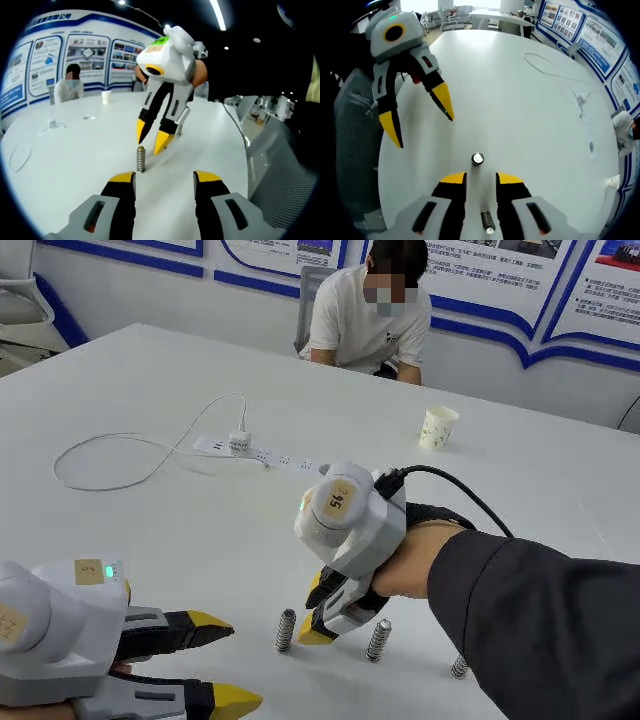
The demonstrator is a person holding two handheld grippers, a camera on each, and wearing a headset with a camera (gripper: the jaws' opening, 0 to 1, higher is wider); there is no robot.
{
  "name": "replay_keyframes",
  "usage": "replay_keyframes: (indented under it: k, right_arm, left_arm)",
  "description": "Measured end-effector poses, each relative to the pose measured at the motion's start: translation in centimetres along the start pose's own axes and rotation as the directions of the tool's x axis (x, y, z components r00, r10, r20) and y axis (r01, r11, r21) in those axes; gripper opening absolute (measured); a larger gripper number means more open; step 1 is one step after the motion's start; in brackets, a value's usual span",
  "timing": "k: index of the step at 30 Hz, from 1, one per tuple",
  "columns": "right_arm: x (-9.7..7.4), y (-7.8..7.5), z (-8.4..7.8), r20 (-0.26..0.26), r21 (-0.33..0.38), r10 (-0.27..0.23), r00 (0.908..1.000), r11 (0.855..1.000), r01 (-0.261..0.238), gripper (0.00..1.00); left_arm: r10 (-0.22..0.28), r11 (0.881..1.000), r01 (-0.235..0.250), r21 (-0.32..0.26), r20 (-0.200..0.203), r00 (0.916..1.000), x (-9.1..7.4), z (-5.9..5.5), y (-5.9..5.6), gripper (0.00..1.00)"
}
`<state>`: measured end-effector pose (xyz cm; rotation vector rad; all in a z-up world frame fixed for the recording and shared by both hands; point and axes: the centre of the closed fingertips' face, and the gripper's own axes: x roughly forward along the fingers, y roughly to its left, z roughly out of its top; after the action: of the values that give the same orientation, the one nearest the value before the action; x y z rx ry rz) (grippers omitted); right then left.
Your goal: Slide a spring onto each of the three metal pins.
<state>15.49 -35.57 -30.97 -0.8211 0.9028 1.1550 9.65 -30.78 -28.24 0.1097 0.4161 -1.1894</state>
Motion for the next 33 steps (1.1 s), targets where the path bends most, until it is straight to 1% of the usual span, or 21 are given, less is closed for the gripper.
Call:
replay_keyframes:
  k: [8,11,16,19,20,24,29,31,33]
  right_arm:
    - [-1.6,-0.4,-0.7,0.048,0.047,-0.037,0.9982,0.998,0.035,0.27]
    - [-2.2,-0.6,-0.9,0.068,0.067,-0.052,0.9963,0.997,0.048,0.28]
    - [-3.2,-0.8,-1.4,0.106,0.103,-0.084,0.9908,0.992,0.073,0.31]
    - [-4.0,-1.0,-1.7,0.130,0.129,-0.107,0.9857,0.987,0.091,0.32]
    - [-4.3,-1.2,-1.7,0.149,0.143,-0.121,0.9815,0.985,0.100,0.33]
    - [-5.2,-1.2,-2.2,0.182,0.179,-0.148,0.9722,0.977,0.115,0.34]
    - [-6.1,-1.1,-3.3,0.200,0.213,-0.182,0.9627,0.967,0.138,0.37]
    - [-6.6,-1.0,-3.7,0.211,0.228,-0.195,0.9577,0.963,0.146,0.37]
    - [-7.1,-1.2,-3.9,0.224,0.247,-0.215,0.9504,0.956,0.158,0.37]
  left_arm:
    - [0.001,1.000,-0.001,0.005,0.001,1.0000,0.1,0.5,-0.1,0.48]
    - [0.001,1.000,-0.001,0.008,0.001,1.0000,0.2,0.5,-0.1,0.49]
    - [0.003,1.000,-0.003,0.009,0.001,1.0000,0.2,0.7,-0.1,0.49]
    - [0.003,1.000,-0.003,0.010,0.001,1.0000,0.3,0.8,-0.1,0.50]
    - [0.004,1.000,-0.004,0.011,0.001,1.0000,0.3,0.8,-0.1,0.50]
    - [0.006,1.000,-0.006,0.009,0.003,1.0000,0.3,0.9,-0.1,0.50]
    - [0.006,1.000,-0.006,0.009,-0.004,1.0000,0.3,0.9,-0.1,0.51]
    - [0.007,1.000,-0.007,0.009,-0.004,1.0000,0.3,0.9,-0.1,0.51]
    - [0.007,1.000,-0.007,0.010,-0.003,1.0000,0.4,1.0,-0.2,0.51]
